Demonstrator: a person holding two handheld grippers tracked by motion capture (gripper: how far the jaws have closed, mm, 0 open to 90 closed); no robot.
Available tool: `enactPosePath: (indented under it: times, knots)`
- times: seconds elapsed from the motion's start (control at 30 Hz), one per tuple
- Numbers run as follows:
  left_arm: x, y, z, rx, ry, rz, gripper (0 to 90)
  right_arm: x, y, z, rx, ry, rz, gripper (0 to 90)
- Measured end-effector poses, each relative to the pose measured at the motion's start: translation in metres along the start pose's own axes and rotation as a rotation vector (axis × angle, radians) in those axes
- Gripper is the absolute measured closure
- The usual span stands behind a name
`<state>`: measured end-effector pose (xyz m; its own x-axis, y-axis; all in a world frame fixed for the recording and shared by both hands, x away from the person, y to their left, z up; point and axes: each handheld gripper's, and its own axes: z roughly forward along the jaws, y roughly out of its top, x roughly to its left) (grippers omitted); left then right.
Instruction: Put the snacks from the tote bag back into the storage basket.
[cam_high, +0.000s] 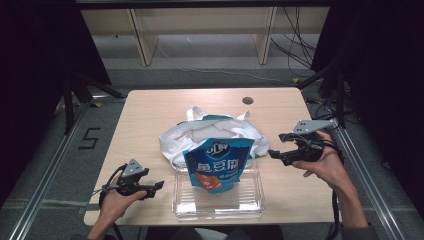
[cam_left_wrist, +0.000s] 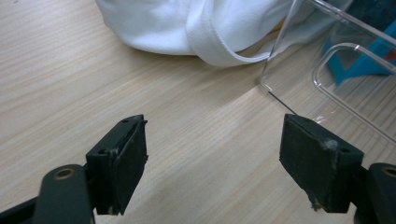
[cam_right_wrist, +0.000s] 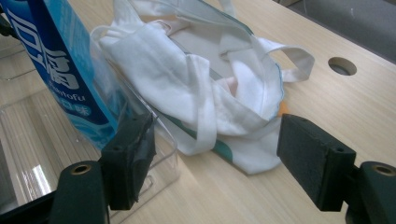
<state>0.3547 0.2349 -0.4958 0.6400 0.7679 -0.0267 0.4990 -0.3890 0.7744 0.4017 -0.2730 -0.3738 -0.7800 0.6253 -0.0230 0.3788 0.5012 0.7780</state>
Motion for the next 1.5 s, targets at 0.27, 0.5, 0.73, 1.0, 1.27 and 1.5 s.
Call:
enactPosePath:
  times: [0.27,0.5,0.73,1.0,1.27,1.5]
  knots:
    - [0.0,-0.001,-0.002,0.015,0.003,-0.013,22.8,0.001,-0.006,0.008,0.034,-0.001,0.017,27.5]
    - [0.001,-0.001,-0.002,0.014,0.01,-0.001,22.8,-0.001,-0.017,0.008,0.033,-0.023,0.04,27.4]
    - [0.0,-0.001,0.0,-0.007,0.006,0.006,22.8,0.004,-0.042,0.01,0.055,-0.055,0.111,26.8]
    - [0.0,-0.002,-0.002,-0.003,0.013,-0.006,22.7,0.006,-0.064,0.016,0.027,-0.099,0.117,26.4]
    - [0.001,-0.002,-0.002,0.004,0.003,0.011,22.7,0.012,-0.076,0.016,0.013,-0.113,0.148,26.1]
    - [0.0,-0.002,-0.002,0.006,0.002,0.015,22.7,0.019,-0.086,0.017,0.032,-0.121,0.179,25.8]
